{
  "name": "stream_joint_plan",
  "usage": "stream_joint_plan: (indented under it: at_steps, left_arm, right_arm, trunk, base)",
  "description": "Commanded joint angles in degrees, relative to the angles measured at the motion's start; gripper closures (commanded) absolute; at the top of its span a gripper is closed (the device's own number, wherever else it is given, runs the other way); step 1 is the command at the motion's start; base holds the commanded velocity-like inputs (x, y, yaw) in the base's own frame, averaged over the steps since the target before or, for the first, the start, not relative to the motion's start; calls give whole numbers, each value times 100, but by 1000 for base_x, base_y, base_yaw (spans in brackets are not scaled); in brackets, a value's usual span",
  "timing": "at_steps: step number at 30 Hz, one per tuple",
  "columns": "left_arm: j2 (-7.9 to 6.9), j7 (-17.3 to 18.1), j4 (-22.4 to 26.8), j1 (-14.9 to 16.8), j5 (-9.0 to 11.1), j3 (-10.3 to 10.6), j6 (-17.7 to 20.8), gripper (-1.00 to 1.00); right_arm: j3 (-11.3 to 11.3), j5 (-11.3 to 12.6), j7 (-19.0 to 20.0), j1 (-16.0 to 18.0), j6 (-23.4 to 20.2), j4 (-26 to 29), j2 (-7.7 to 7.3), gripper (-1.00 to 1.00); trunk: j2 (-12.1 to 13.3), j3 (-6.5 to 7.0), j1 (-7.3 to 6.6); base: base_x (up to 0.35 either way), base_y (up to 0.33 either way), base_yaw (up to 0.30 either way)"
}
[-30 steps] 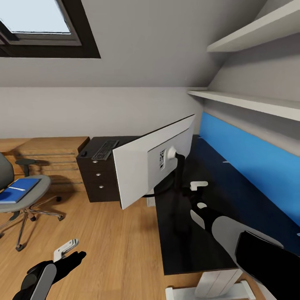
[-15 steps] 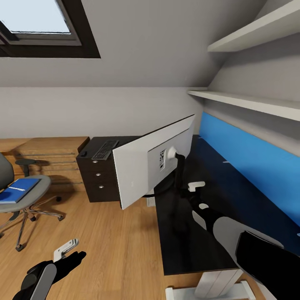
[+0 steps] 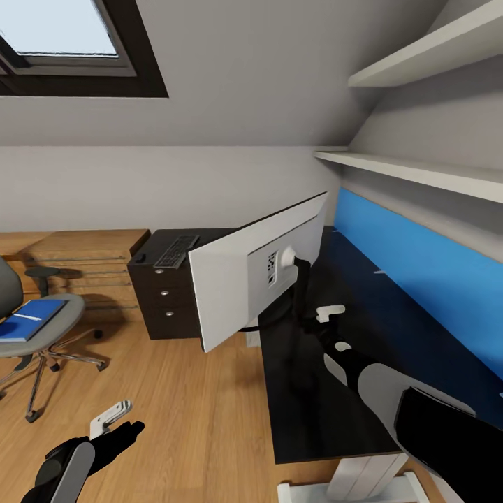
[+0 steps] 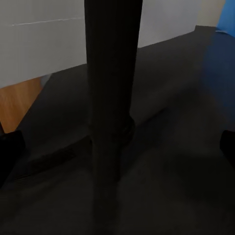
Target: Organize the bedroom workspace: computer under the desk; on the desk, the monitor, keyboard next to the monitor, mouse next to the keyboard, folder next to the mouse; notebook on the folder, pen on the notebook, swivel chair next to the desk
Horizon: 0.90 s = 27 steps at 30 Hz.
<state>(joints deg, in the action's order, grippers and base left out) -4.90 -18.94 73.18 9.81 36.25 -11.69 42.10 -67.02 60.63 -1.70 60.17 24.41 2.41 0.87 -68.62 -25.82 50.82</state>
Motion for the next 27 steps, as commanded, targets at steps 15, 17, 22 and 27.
stream_joint_plan:
  at_steps: [15, 17, 22, 27]
  left_arm:
    - [-2, -47, 12, 3, 63, 0, 16, -100]
    - [-3, -45, 12, 3, 65, 0, 17, -100]
    - [3, -47, 12, 3, 60, 0, 12, -100]
    - [6, -49, 11, 3, 65, 0, 17, -100]
  right_arm:
    - [-48, 36, -15, 2, 12, -4, 1, -100]
    - [-48, 36, -15, 3, 12, -4, 1, -100]
    - [-48, 36, -15, 3, 12, -4, 1, -100]
    - [-50, 36, -15, 4, 12, -4, 1, -100]
  trunk:
    - [-4, -6, 1]
    - [-4, -6, 1]
    - [-4, -6, 1]
    - [-4, -6, 1]
  base:
    - [166, 0, 0]
    - [182, 0, 0]
    - [181, 48, 0]
    - [78, 30, 0]
